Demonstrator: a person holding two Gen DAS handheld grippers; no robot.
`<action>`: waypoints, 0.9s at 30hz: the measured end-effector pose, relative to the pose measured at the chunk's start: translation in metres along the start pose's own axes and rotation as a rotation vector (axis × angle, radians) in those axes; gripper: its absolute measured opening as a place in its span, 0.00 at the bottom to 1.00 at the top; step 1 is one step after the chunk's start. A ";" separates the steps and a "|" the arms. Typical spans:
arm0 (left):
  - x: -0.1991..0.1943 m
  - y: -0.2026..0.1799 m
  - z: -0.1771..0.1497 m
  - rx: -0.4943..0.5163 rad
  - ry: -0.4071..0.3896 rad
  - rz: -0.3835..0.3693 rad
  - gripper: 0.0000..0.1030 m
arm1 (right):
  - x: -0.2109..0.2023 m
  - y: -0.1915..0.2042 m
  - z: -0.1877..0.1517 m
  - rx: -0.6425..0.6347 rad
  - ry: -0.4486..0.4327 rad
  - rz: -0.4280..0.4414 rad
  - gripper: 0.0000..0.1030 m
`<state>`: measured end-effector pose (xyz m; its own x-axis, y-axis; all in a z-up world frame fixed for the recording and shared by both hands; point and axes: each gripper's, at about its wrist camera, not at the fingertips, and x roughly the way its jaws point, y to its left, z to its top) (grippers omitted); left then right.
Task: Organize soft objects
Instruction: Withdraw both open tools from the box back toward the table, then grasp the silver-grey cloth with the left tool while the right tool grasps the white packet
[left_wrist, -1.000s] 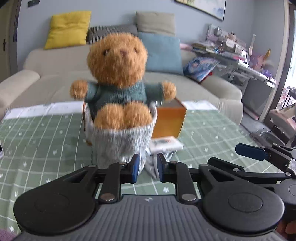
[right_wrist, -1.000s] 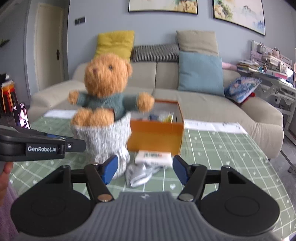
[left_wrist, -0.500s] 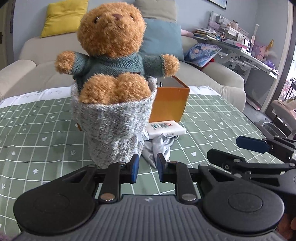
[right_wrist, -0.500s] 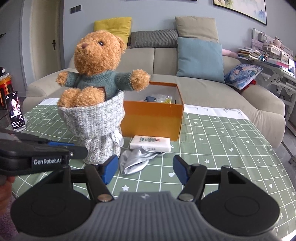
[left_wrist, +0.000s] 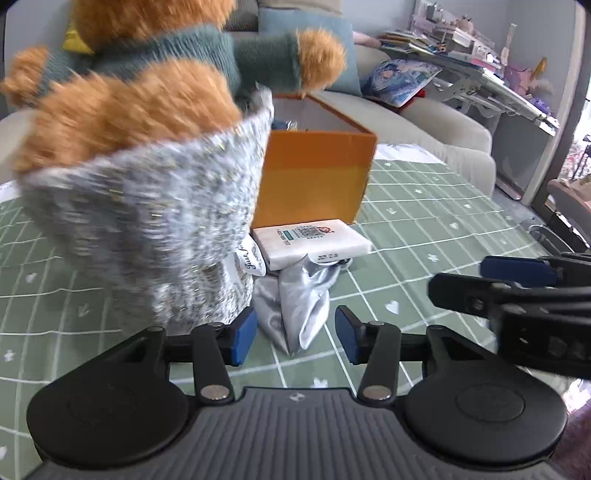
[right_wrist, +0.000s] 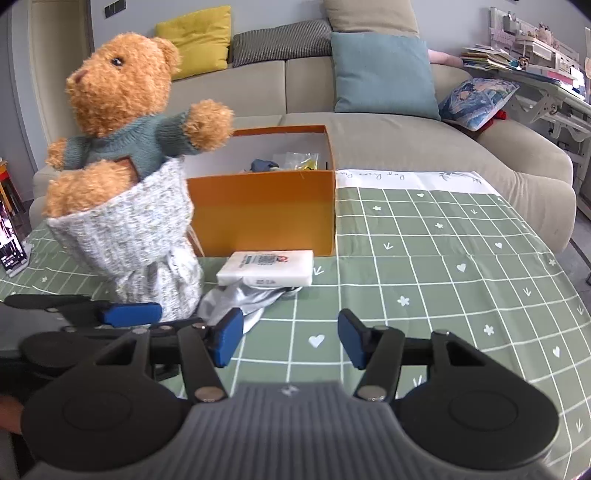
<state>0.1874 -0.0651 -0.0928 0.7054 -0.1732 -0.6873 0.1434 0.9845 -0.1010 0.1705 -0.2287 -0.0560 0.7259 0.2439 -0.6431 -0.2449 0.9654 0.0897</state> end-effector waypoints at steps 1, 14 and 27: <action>0.008 -0.001 0.000 0.010 0.003 0.009 0.57 | 0.004 -0.001 0.000 -0.011 0.002 -0.004 0.55; 0.047 -0.019 -0.006 0.146 0.025 0.017 0.11 | 0.027 -0.014 -0.001 0.011 0.042 0.002 0.55; 0.022 0.005 -0.001 0.044 0.127 0.056 0.02 | 0.092 0.004 0.025 -0.198 0.048 0.097 0.59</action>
<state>0.2030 -0.0636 -0.1091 0.6198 -0.1109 -0.7769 0.1386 0.9899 -0.0307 0.2522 -0.2000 -0.0964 0.6623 0.3253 -0.6749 -0.4370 0.8995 0.0047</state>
